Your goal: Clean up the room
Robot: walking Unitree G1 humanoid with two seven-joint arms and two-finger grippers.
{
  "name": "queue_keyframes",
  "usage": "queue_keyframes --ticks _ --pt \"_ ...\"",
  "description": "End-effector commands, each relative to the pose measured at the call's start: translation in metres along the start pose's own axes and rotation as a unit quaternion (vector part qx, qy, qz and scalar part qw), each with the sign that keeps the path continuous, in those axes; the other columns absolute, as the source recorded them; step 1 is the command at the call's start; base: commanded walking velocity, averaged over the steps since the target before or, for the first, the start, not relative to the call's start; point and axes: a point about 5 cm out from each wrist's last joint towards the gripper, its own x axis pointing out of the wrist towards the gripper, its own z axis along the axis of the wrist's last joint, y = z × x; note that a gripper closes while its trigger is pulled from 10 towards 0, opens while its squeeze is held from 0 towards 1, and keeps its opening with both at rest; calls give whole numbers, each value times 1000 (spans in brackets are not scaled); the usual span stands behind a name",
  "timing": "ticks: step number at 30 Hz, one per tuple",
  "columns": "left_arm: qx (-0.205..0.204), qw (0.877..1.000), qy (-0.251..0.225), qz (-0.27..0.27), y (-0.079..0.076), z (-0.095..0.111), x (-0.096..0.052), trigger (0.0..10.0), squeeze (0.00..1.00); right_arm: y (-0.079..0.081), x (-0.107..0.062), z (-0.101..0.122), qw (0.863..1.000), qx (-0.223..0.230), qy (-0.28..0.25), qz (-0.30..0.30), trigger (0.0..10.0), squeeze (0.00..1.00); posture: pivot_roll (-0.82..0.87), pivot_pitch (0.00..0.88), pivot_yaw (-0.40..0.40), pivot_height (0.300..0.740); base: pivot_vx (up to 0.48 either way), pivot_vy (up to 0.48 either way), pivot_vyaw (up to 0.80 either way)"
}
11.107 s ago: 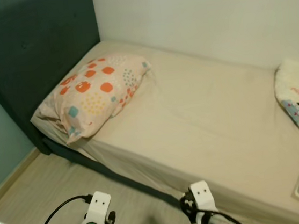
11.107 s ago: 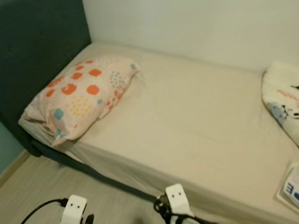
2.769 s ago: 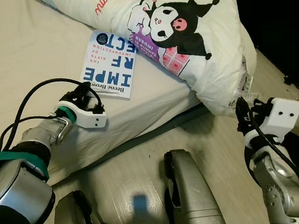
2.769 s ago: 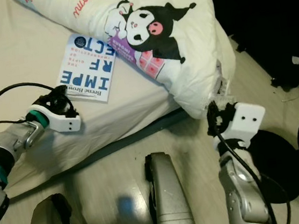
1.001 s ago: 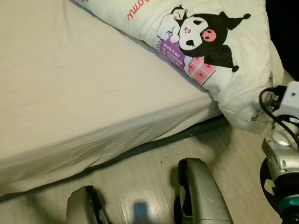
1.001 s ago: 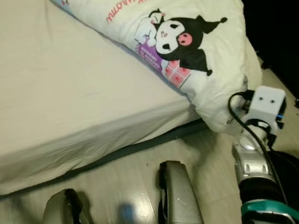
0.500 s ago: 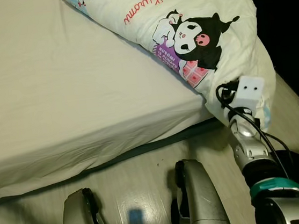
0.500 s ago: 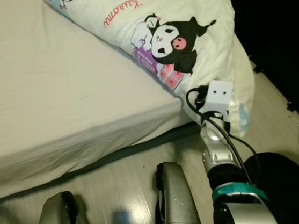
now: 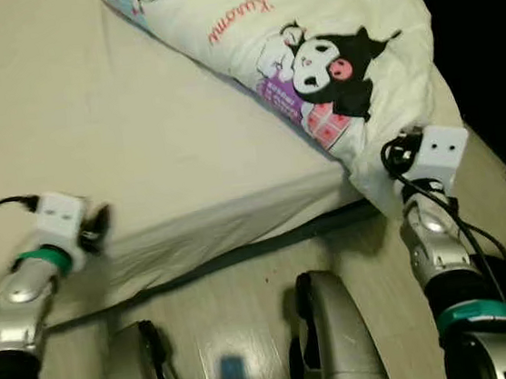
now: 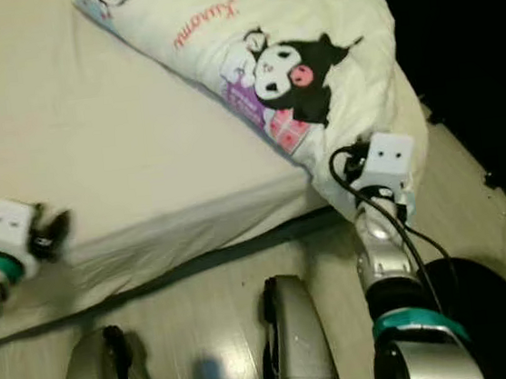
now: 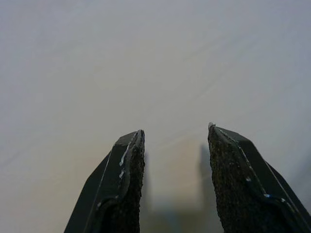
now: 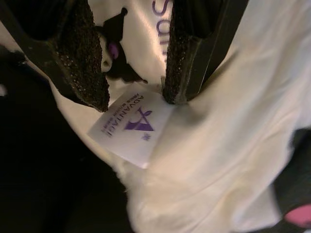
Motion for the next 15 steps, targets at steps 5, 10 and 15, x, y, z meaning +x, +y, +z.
queue_keyframes --ticks 5,10,15 --pt "-30 995 -24 -91 -38 8 -5 10000 0 -35 10 1 995 -23 14 -95 10000 0 -43 226 19 520 0 0 0" --pt "-81 982 -50 -164 -56 30 -13 10000 0 -12 8 -20 994 -18 99 -41 10000 0 -16 225 26 520 0 0 0" --pt "-169 943 -89 -271 -80 67 -30 10000 0 83 -16 -33 967 72 171 176 10000 0 1 223 26 520 0 0 0"
